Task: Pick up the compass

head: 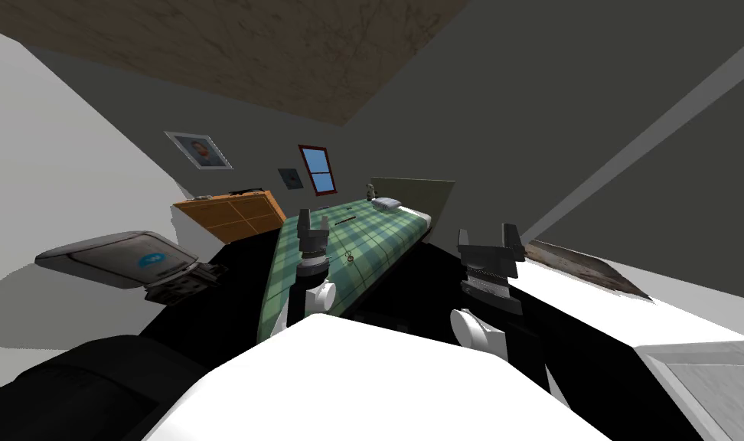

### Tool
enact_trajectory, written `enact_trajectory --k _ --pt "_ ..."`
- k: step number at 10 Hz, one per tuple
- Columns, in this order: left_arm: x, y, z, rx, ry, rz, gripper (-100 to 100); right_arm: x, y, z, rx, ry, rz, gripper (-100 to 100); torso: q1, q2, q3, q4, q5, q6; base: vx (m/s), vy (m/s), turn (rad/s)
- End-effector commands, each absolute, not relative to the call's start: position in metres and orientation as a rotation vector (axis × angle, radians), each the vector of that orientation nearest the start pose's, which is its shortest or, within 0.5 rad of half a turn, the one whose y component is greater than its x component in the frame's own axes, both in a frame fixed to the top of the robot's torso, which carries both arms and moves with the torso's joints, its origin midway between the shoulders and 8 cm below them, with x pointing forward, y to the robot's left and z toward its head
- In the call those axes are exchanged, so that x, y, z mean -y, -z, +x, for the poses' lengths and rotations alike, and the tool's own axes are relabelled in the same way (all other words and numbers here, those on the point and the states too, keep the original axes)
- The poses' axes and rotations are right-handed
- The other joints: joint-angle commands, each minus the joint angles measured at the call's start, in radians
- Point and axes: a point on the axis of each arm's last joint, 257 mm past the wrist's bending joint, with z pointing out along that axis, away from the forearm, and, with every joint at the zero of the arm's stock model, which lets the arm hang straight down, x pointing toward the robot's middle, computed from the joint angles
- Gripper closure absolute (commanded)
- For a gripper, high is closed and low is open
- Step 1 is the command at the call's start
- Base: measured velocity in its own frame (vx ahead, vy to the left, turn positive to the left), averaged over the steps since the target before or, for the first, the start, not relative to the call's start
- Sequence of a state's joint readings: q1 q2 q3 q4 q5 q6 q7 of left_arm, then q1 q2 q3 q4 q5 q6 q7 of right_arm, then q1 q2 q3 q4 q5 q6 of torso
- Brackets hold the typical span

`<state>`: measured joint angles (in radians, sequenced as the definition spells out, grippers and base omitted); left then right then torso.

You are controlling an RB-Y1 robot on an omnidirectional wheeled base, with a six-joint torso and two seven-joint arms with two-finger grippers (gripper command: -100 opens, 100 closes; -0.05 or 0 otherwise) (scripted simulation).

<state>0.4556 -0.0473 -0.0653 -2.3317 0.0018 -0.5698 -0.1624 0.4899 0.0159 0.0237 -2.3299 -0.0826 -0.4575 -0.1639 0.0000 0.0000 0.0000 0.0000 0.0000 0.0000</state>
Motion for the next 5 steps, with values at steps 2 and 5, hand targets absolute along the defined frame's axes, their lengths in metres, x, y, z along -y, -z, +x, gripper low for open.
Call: enact_trajectory --k 2,5 --pt "-0.248 -0.061 0.332 -0.574 1.252 -0.498 -100 0.281 -0.042 0.341 -0.486 -1.540 0.767 0 0.000 0.002 0.001 0.000 0.000 0.000 -0.057 -0.007 0.077" --pt "-0.239 -0.030 0.350 -0.716 1.221 -0.498 -100 0.281 -0.042 0.341 -0.486 -1.540 0.767 0 -0.001 0.008 0.005 0.002 0.000 0.000 -0.131 -0.031 0.154"
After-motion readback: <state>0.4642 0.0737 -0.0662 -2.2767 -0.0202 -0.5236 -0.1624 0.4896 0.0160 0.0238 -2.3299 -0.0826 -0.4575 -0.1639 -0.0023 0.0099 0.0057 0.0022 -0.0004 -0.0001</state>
